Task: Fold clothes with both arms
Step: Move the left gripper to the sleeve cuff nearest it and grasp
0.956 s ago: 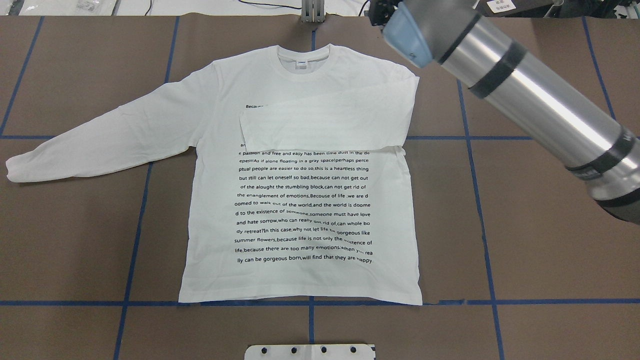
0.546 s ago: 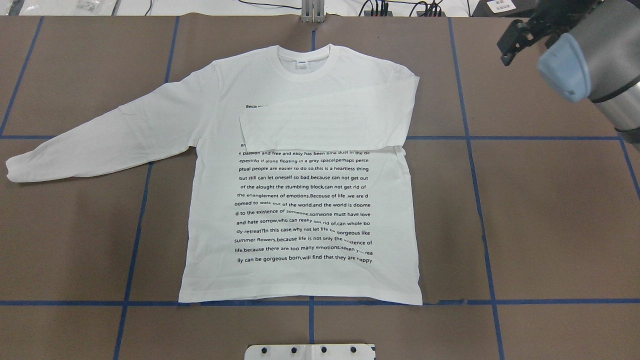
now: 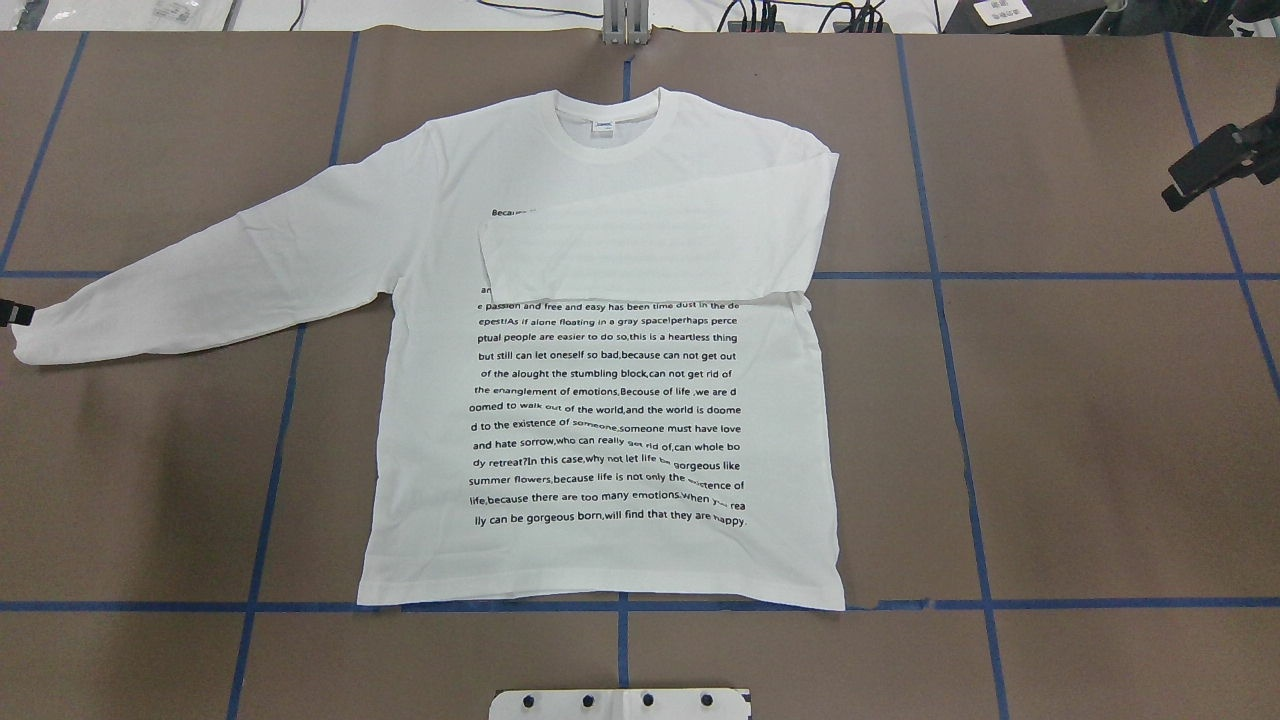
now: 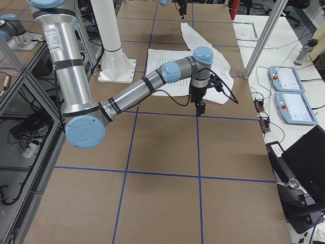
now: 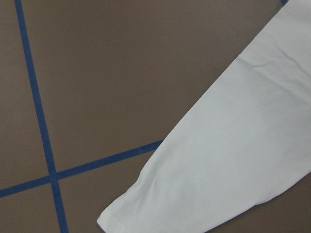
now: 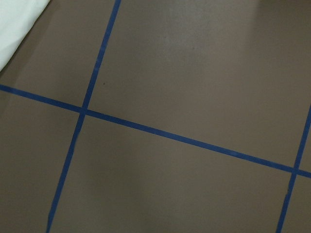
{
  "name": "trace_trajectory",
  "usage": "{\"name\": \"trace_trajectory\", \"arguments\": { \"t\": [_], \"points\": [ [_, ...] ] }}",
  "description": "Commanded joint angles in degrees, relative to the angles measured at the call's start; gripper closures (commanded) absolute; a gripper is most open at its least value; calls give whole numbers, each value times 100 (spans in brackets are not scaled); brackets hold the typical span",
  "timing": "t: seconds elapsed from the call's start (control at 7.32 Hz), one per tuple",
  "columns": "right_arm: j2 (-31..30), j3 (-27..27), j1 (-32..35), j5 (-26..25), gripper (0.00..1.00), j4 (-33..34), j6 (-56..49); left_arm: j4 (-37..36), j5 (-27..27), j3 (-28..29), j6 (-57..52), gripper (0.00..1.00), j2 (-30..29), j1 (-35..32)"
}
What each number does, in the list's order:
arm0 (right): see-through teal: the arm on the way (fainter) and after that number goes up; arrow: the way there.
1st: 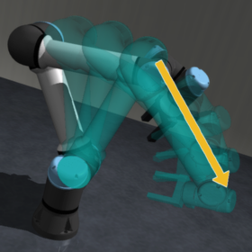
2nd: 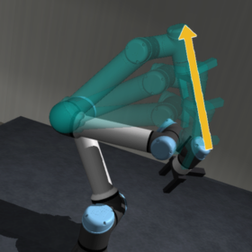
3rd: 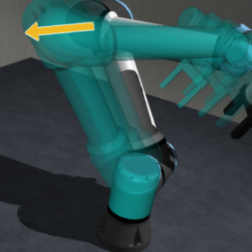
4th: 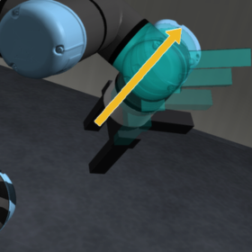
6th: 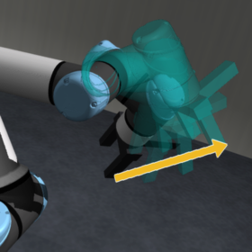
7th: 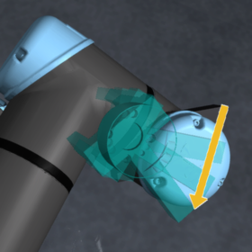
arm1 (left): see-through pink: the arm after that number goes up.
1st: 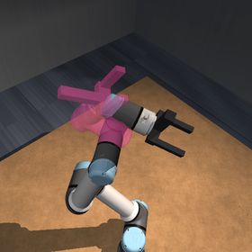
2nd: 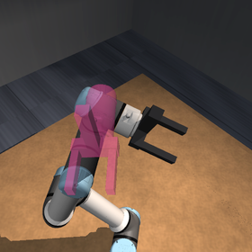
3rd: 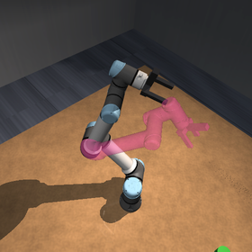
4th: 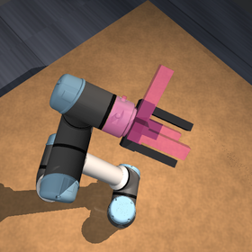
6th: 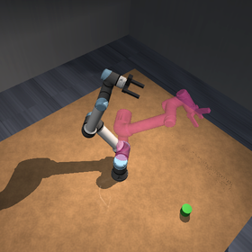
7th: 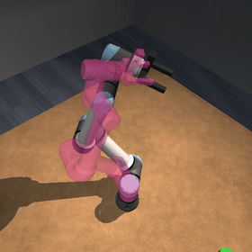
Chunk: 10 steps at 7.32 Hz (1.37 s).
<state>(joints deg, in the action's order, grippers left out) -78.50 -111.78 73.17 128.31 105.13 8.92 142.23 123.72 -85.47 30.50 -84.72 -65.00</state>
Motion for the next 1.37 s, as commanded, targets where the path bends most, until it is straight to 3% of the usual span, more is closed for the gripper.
{"name": "trace_trajectory", "arguments": {
  "t": [0.0, 0.14, 0.55, 0.82, 1.23],
  "points": [
    [-105, -64, 22, 10, 0, -28, 5, 620, -410, 582, 368, 0, 8, 304],
    [-96, -72, 22, 10, 0, -28, 13, 621, -410, 758, 377, 1, -36, 304],
    [-96, -64, 22, 1, 0, -37, 14, 630, -366, 848, 904, 26, -142, 304],
    [-87, -64, 22, -8, 0, -37, 14, 700, -340, 865, 1210, 37, -142, 304],
    [-70, -64, 22, -8, 0, -37, 14, 1166, -103, 1182, 1309, 39, -142, 304]
  ]
}}
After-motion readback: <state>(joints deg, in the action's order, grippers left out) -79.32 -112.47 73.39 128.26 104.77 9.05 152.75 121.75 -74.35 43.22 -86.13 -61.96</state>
